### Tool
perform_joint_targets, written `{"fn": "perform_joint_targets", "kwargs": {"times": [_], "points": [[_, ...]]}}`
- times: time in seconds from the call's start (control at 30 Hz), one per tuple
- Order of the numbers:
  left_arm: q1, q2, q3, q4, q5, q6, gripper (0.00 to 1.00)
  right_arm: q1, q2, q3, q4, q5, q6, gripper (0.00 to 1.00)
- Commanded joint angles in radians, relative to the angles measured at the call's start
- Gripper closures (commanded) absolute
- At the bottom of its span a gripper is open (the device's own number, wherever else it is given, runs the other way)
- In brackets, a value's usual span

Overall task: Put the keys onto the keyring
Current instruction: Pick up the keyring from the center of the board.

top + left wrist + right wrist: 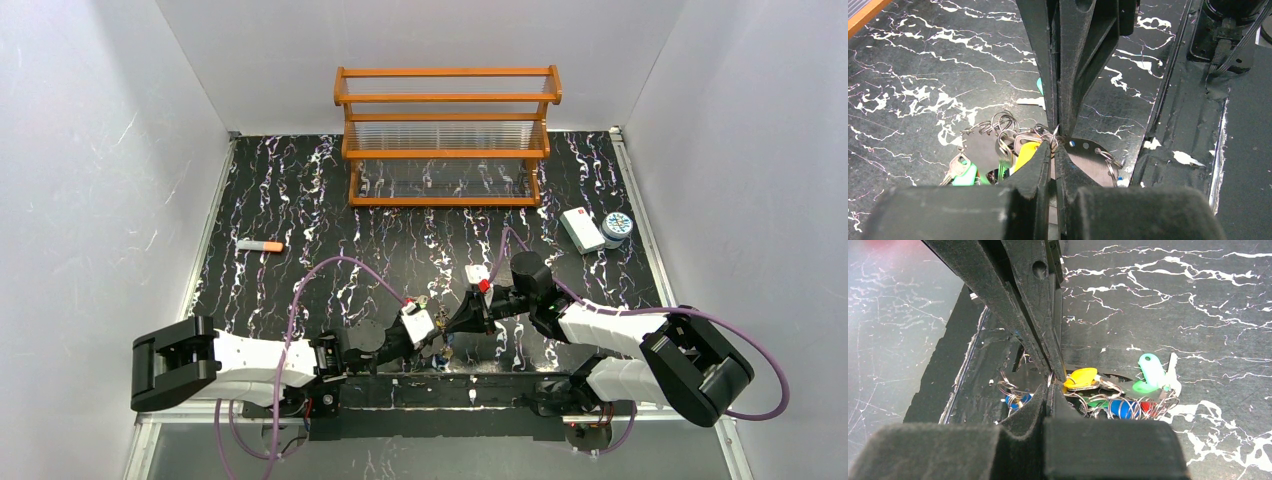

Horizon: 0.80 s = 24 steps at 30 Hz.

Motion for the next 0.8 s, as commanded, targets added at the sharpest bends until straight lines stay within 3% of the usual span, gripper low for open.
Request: {"fn": "perform_joint_targets", "kwargs": {"times": [0.0,0.13,0.17,0.27,0.4,0.43,0.63,0.77], "points": [[0.001,-0.006,0.010,0.007,0.000,0.007,1.00,0.004,-0.013,0.016,0.064,-0.035,0.016,0.99],[0.001,-0.042,-0.006,0.006,-0.017,0.004,1.00,0.004,-0.019,0.019,0.055,-0.029,0.027,0.99],[0.001,-0.058,-0.014,0.004,-0.027,0.003,1.00,0.004,-0.024,0.021,0.052,-0.019,0.032,0.84],[0.001,-0.095,-0.026,-0.009,-0.054,0.008,1.00,0.004,-0.054,0.022,0.047,0.007,0.037,0.58],[0.001,-0.134,-0.027,-0.055,-0.073,0.049,1.00,0.004,-0.121,0.011,0.048,0.078,0.036,0.10],[0.001,-0.140,-0.024,-0.073,-0.074,0.064,1.00,0.004,-0.141,0.008,0.049,0.099,0.036,0.03],[0.001,-0.156,-0.006,-0.150,-0.026,0.222,1.00,0.004,-0.218,0.007,0.019,0.245,0.064,0.01],[0.001,-0.168,0.003,-0.167,-0.043,0.255,1.00,0.004,-0.232,0.019,-0.014,0.452,0.248,0.01]]}}
